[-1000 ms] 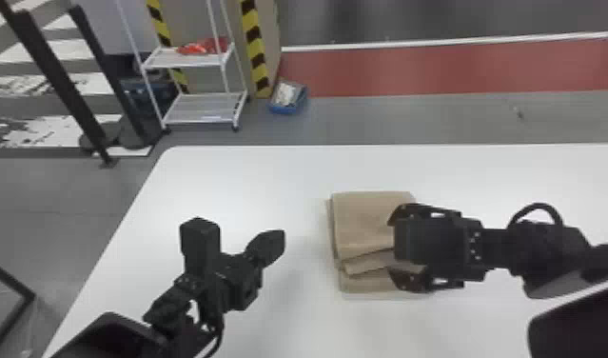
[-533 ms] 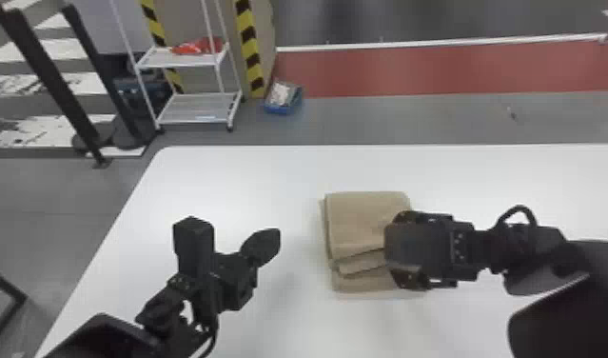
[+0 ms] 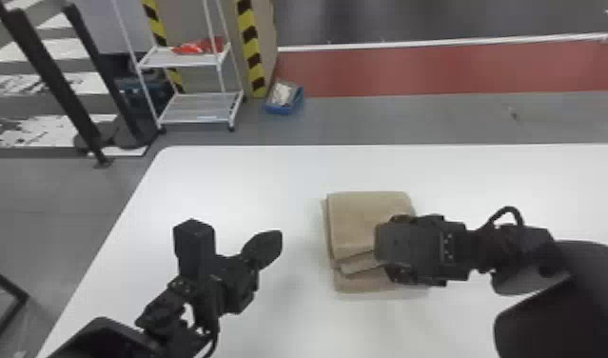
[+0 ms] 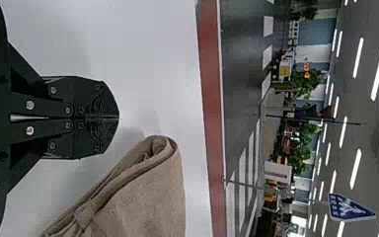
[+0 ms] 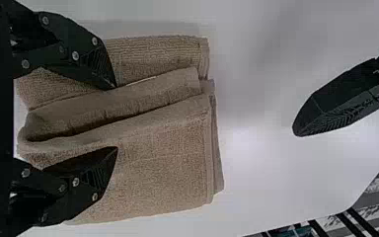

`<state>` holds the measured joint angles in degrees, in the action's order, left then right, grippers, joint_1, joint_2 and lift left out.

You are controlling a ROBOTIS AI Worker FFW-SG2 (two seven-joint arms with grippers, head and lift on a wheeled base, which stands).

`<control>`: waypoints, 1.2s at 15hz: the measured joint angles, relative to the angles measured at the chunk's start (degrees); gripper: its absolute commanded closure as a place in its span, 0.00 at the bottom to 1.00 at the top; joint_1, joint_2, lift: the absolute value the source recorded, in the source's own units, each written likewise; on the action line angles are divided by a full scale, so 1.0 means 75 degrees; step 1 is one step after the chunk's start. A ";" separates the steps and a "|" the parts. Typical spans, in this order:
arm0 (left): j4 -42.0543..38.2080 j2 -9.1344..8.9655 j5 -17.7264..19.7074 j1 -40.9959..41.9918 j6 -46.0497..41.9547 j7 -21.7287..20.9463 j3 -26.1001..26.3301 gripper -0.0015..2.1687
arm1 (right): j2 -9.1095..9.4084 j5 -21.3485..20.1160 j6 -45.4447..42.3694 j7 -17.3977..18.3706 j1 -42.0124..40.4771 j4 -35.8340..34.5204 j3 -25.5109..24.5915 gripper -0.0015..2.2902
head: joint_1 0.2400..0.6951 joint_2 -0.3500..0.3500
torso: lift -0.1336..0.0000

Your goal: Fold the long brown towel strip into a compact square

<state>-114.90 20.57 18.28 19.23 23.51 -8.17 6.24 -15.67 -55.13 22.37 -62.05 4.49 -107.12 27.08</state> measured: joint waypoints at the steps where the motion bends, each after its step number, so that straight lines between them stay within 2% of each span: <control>1: -0.0005 0.0000 0.0000 0.0002 0.0000 -0.0001 0.0000 0.55 | 0.0031 -0.0039 0.0035 -0.0012 0.0000 0.0004 -0.0009 0.29 | 1.00 0.69 | 0.07; 4: -0.0032 0.0002 -0.0002 0.0025 0.0000 -0.0012 0.0004 0.55 | 0.0124 -0.0117 0.0168 -0.0062 0.0000 0.0009 -0.0048 0.53 | 1.00 0.69 | 0.07; 8: -0.0086 0.0011 -0.0010 0.0071 0.0001 -0.0020 -0.0013 0.55 | 0.0186 -0.0107 0.0508 -0.0096 -0.0039 -0.0007 -0.0108 0.66 | 1.00 0.68 | 0.07; 10: -0.0120 0.0011 0.0037 0.0116 0.0014 -0.0073 -0.0098 0.55 | 0.0201 -0.0024 0.0606 -0.0064 -0.0086 -0.0166 -0.0237 0.66 | 1.00 0.68 | 0.07; 13: -0.0176 0.0009 0.0094 0.0138 0.0020 -0.0074 -0.0162 0.55 | 0.0218 0.0414 0.0650 0.0027 -0.0209 -0.0789 -0.0729 0.66 | 1.00 0.67 | 0.07; 18: -0.0200 0.0013 0.0076 0.0086 0.0077 -0.0100 -0.0078 0.55 | 0.0469 0.0759 0.0862 0.0306 -0.0213 -0.1265 -0.1386 0.66 | 1.00 0.62 | 0.07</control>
<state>-116.40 20.67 18.85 19.87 24.09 -8.92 5.65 -12.15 -49.44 28.83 -59.76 2.89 -116.60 16.69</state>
